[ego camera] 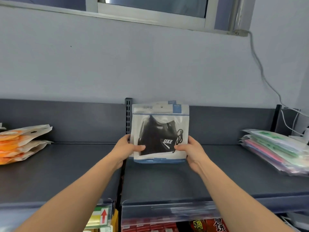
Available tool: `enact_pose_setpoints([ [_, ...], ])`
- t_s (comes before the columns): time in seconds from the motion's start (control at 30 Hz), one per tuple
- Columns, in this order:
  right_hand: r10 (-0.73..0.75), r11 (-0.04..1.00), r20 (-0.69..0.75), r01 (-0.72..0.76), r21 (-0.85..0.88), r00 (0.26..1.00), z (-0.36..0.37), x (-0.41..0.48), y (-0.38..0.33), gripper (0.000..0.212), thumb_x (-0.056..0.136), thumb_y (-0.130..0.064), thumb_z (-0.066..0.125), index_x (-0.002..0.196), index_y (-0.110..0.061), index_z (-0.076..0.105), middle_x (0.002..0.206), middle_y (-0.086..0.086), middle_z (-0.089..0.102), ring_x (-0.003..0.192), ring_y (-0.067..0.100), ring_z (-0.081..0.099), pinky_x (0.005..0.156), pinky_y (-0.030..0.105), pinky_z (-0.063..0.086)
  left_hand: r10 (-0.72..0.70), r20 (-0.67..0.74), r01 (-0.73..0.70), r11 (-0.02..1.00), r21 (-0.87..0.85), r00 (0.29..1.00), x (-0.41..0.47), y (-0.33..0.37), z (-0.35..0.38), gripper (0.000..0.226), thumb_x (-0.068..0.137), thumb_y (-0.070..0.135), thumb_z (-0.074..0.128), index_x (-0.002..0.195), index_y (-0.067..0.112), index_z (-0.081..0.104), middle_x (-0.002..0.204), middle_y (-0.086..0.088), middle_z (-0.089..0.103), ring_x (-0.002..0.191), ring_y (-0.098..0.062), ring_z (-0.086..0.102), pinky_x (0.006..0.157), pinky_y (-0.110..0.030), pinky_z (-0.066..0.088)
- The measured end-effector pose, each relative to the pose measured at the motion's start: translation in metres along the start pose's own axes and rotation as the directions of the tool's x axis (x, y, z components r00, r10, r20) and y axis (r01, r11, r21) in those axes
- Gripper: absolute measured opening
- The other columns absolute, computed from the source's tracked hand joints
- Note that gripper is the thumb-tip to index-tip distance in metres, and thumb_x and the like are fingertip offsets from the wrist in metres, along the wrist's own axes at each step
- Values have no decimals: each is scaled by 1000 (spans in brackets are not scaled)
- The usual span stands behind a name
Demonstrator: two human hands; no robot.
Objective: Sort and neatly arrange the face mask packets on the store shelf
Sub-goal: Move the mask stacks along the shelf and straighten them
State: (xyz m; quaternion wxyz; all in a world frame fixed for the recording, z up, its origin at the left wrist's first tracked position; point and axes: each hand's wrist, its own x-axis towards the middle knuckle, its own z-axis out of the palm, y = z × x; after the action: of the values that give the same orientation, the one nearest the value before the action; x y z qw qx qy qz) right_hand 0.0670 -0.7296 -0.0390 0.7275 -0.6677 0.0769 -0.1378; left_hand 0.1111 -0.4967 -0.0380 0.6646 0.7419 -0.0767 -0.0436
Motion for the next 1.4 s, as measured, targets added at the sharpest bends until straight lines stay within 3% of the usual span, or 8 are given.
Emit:
enact_pose_setpoints([
  [0.13, -86, 993, -4, 86, -86, 996, 1, -2, -3, 43, 78, 14, 62, 111, -15, 64, 104, 6, 73, 95, 21, 66, 85, 30, 51, 146, -8, -145, 988, 43, 989, -2, -1, 8, 53, 82, 1, 72, 129, 12, 50, 118, -4, 66, 105, -18, 64, 101, -37, 47],
  [0.37, 18, 941, 76, 9, -339, 997, -1, -7, 15, 54, 81, 12, 51, 127, -16, 48, 111, 1, 65, 99, 12, 57, 73, 19, 42, 89, 129, -124, 947, 297, 988, 1, -24, 9, 84, 78, 3, 75, 145, 22, 27, 128, 1, 58, 118, -19, 54, 108, -34, 39],
  [0.5, -10, 923, 79, 39, -382, 997, 0, -6, 16, 43, 91, 8, 48, 125, -18, 52, 116, 0, 64, 106, 15, 57, 83, 22, 43, 94, 93, -121, 933, 340, 991, 5, -23, 4, 76, 79, 6, 74, 142, 20, 34, 126, 3, 60, 116, -19, 56, 108, -37, 40],
  [0.63, -82, 922, 86, 108, -373, 993, 13, -2, 16, 37, 96, -1, 51, 128, -17, 51, 121, 1, 65, 109, 16, 60, 91, 25, 44, 98, 47, -107, 957, 270, 994, 1, -15, -14, 53, 82, 6, 72, 131, 16, 51, 114, 4, 67, 107, -16, 62, 99, -31, 45],
  [0.9, -133, 931, 213, 196, -309, 968, 87, -9, 14, 26, 99, -18, 52, 124, -25, 52, 114, -5, 65, 97, 10, 61, 71, 22, 47, 181, -144, -117, 922, 369, 973, -28, -12, -87, 19, 89, 20, 66, 108, 18, 66, 103, 5, 69, 91, -11, 63, 72, -19, 44],
  [1.0, -108, 927, 272, 195, -321, 956, 126, -15, 17, 21, 99, -20, 52, 120, -25, 52, 112, -5, 64, 93, 10, 59, 65, 23, 47, 162, -217, -58, 907, 418, 963, -38, -20, -125, 36, 88, 22, 67, 123, 18, 58, 118, 1, 66, 103, -16, 62, 87, -28, 47],
  [1.13, -53, 918, 331, 177, -354, 942, 178, -23, 21, 14, 100, -24, 51, 113, -24, 54, 106, -2, 63, 79, 11, 55, 56, 22, 45, 182, -306, 15, 838, 545, 934, -54, -23, -172, 79, 90, 27, 65, 153, 29, 17, 144, -4, 47, 127, -24, 48, 105, -36, 38],
  [1.4, 68, 869, 322, 103, -485, 944, 264, -25, 34, 19, 100, -26, 51, 104, -11, 61, 89, 3, 60, 62, 13, 43, 48, 22, 33, 219, -303, 97, 642, 760, 927, -59, -34, -242, 43, 96, 34, 53, 139, 31, 49, 143, -8, 42, 130, -24, 44, 109, -34, 33],
])
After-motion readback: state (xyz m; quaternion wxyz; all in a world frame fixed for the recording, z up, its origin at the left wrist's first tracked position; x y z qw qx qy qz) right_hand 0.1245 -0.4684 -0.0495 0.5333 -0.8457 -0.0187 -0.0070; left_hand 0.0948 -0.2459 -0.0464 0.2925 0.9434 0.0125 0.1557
